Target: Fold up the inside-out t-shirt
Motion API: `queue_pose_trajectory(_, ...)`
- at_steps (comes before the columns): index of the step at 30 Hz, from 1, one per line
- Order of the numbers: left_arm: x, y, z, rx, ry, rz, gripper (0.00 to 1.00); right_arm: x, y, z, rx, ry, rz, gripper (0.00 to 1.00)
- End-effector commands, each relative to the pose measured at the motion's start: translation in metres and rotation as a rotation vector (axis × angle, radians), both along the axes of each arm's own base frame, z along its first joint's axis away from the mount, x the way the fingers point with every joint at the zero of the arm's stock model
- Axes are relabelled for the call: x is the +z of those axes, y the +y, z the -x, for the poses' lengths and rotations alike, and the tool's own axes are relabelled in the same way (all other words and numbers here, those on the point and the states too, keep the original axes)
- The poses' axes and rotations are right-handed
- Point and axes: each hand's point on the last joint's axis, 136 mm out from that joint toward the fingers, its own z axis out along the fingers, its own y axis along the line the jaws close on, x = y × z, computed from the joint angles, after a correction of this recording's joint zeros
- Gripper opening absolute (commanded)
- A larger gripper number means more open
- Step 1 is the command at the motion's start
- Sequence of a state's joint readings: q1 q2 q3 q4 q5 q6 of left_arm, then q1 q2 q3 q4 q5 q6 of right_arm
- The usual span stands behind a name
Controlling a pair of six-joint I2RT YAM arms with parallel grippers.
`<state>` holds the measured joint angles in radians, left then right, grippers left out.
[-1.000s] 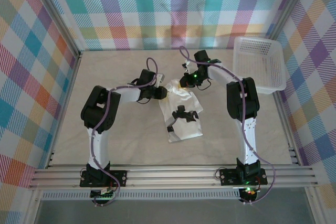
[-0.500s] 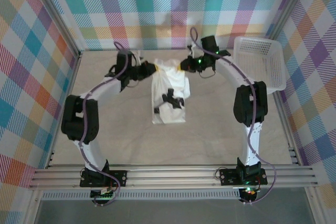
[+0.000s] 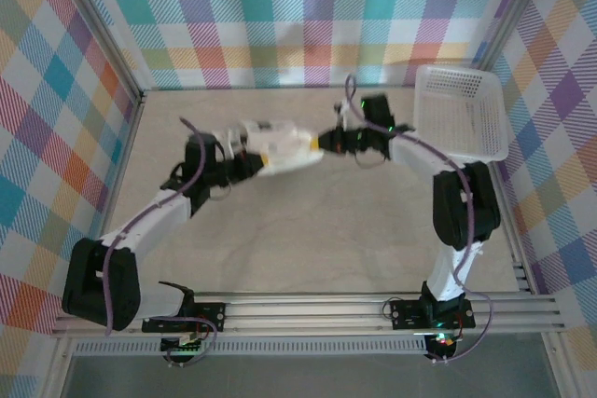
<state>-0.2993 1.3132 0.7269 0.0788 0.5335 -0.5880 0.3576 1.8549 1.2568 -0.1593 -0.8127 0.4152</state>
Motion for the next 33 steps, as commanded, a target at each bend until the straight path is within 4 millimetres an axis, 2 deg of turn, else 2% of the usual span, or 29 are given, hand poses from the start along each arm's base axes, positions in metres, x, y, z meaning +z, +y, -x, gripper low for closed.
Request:
queue_pose_trajectory(1,-0.036,0.001,0.030,0.010,0.112,-0.022,0.00,-0.012,0.001,0.034,0.036,0.078,-0.018,0.00)
queue_pose_trajectory(3,-0.042,0.005,0.039,0.017,0.127,-0.036,0.00,-0.012,0.001,0.044,0.037,0.082,-0.005,0.00)
queue_pose_trajectory(6,-0.027,0.011,0.038,0.033,0.077,-0.075,0.00,0.002,0.006,0.048,0.054,0.054,0.005,0.00)
queue_pose_trajectory(9,-0.007,0.023,0.026,0.081,0.004,-0.150,0.00,0.021,0.016,0.038,0.059,-0.002,0.001,0.00)
queue_pose_trajectory(11,-0.002,0.043,0.014,0.183,-0.022,-0.245,0.00,0.026,0.022,0.022,0.041,-0.025,0.015,0.00)
queue_pose_trajectory(13,-0.009,0.072,0.002,0.316,0.008,-0.361,0.00,0.024,0.028,0.003,0.013,-0.036,0.044,0.00)
queue_pose_trajectory(16,-0.037,0.098,-0.016,0.414,0.031,-0.495,0.00,0.008,0.040,-0.020,-0.004,-0.056,0.085,0.00)
queue_pose_trajectory(19,-0.072,0.105,-0.032,0.443,0.055,-0.513,0.00,-0.015,0.060,-0.035,0.036,-0.071,0.116,0.00)
queue_pose_trajectory(21,-0.091,0.103,-0.041,0.431,0.090,-0.502,0.00,-0.036,0.069,-0.041,0.058,-0.034,0.136,0.00)
queue_pose_trajectory(25,-0.103,0.104,-0.054,0.439,0.099,-0.509,0.00,-0.060,0.075,-0.045,0.076,0.018,0.147,0.02)
queue_pose_trajectory(26,-0.101,0.108,-0.057,0.456,0.092,-0.505,0.02,-0.058,0.074,-0.046,0.080,0.015,0.157,0.08)
queue_pose_trajectory(28,-0.091,0.117,-0.063,0.488,0.074,-0.490,0.13,-0.048,0.072,-0.048,0.082,-0.013,0.187,0.29)
queue_pose_trajectory(29,-0.083,0.120,-0.065,0.500,0.062,-0.483,0.19,-0.041,0.069,-0.049,0.079,-0.027,0.201,0.35)
queue_pose_trajectory(32,-0.042,0.130,-0.064,0.521,-0.004,-0.459,0.35,-0.007,0.052,-0.053,0.027,-0.097,0.231,0.48)
queue_pose_trajectory(33,-0.026,0.133,-0.060,0.525,-0.028,-0.448,0.44,0.004,0.043,-0.052,-0.004,-0.123,0.241,0.51)
